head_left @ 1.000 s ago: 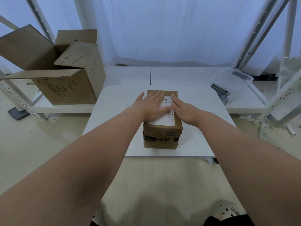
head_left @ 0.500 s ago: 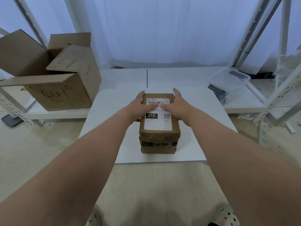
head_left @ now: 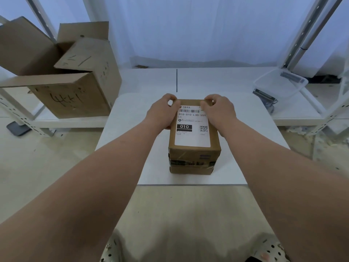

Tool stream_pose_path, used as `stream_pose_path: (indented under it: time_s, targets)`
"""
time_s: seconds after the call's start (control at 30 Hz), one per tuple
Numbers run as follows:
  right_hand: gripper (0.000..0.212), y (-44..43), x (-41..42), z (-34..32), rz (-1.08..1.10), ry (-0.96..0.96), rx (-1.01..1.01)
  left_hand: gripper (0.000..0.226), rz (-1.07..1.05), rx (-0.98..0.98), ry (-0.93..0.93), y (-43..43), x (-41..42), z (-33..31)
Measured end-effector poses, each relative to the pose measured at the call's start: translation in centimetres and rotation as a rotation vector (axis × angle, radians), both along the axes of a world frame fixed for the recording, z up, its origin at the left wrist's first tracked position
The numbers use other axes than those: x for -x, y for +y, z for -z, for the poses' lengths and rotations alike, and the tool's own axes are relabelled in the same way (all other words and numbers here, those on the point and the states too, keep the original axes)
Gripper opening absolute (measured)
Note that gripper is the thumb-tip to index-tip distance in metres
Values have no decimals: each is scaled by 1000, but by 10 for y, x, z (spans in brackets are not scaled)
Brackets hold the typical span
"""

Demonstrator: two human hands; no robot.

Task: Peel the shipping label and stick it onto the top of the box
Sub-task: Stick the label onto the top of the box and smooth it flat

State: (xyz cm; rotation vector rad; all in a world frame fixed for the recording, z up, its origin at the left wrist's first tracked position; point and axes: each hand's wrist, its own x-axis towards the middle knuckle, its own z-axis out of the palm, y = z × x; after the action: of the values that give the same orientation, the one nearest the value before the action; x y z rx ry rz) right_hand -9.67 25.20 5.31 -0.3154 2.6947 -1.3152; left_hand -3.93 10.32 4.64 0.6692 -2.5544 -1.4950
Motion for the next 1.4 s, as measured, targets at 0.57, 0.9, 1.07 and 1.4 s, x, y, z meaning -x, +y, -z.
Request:
stream_pose_path:
  time_s: [0.57, 0.9, 1.07, 1.4]
  targets:
    - [26, 3, -25, -2, -128, 431, -462, 46, -71, 328, 14, 23, -24, -14]
    - [62, 19, -35, -35, -439, 201, -849, 64, 226, 265, -223, 17, -60, -31]
    - [56, 26, -53, -27, -454, 271, -618, 54, 211, 445, -92, 25, -64, -27]
    - [79, 41, -48, -31, -620, 20, -588, 80, 420, 494, -361, -6, -73, -26]
